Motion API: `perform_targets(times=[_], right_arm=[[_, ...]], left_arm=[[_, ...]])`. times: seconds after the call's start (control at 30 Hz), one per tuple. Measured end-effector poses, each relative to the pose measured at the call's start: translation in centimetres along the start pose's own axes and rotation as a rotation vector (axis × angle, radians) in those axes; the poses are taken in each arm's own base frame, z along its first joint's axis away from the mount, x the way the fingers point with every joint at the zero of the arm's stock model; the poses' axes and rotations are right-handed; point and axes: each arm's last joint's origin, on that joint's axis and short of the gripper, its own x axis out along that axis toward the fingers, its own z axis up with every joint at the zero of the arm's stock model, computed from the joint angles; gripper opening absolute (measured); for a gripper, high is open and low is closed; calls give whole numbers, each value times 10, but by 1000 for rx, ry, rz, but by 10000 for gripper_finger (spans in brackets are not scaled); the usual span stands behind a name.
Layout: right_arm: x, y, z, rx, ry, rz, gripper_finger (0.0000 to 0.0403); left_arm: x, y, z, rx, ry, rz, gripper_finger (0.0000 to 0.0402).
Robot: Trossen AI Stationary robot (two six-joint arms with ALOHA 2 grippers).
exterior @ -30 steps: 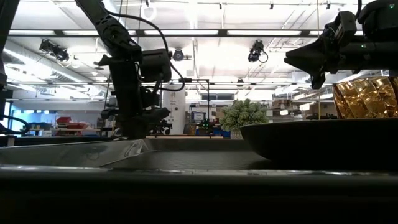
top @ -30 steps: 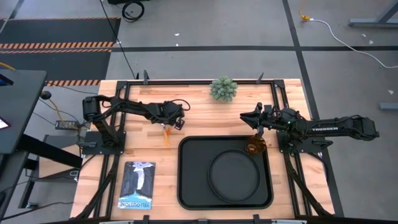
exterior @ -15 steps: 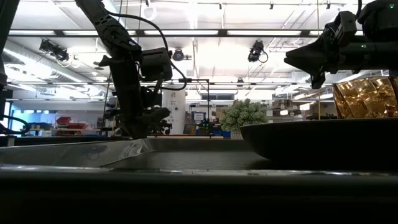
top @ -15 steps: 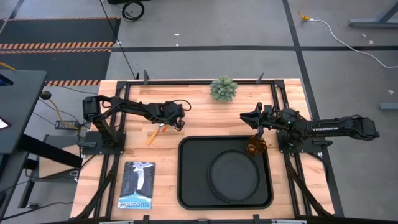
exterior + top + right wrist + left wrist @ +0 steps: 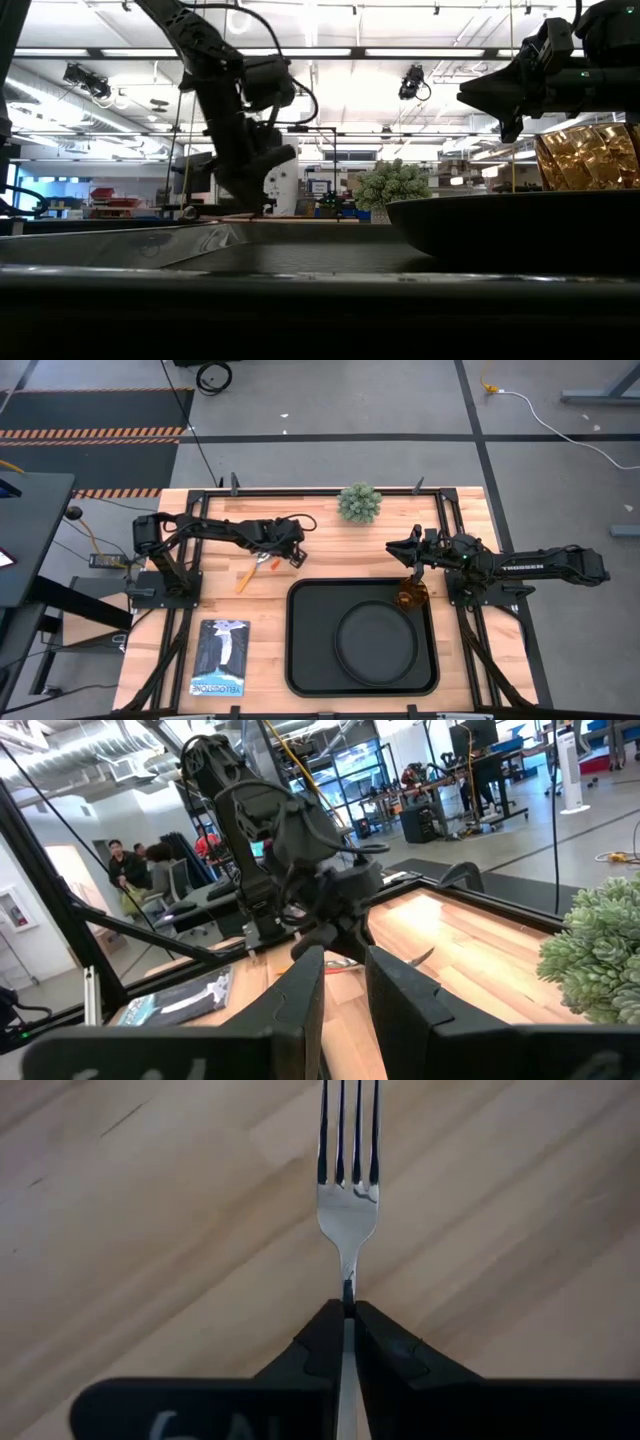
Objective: Pick and place plate/cup/fork/spoon on tray
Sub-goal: Put the orange fork on the black serving tray to the left of the black plate
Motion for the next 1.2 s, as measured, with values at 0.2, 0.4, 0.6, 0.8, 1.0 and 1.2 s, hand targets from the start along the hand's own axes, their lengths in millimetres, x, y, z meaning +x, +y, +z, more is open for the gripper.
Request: perform_targets(times=[0.2,0.4,0.6,0.8,1.0,1.2], right_arm=[[0,0,0,1,0,0,84],[0,1,0,32,5,15,84],[0,3,-1,22,13,40,84],[0,4,-2,15,28,73,84],[0,9,-5,36,75,167,84],[-1,17,-6,42,89,236,84]], left_arm=[[-17,-27,8,36,-18,-118,25],[-40,-63,0,43,-38,-221,26],[-56,-92,-26,-16,-66,-237,26],[-63,-120,-51,-146,-113,-283,27],[-63,-143,-80,-271,-123,-326,27],[-67,-176,-97,-354,-143,-363,27]])
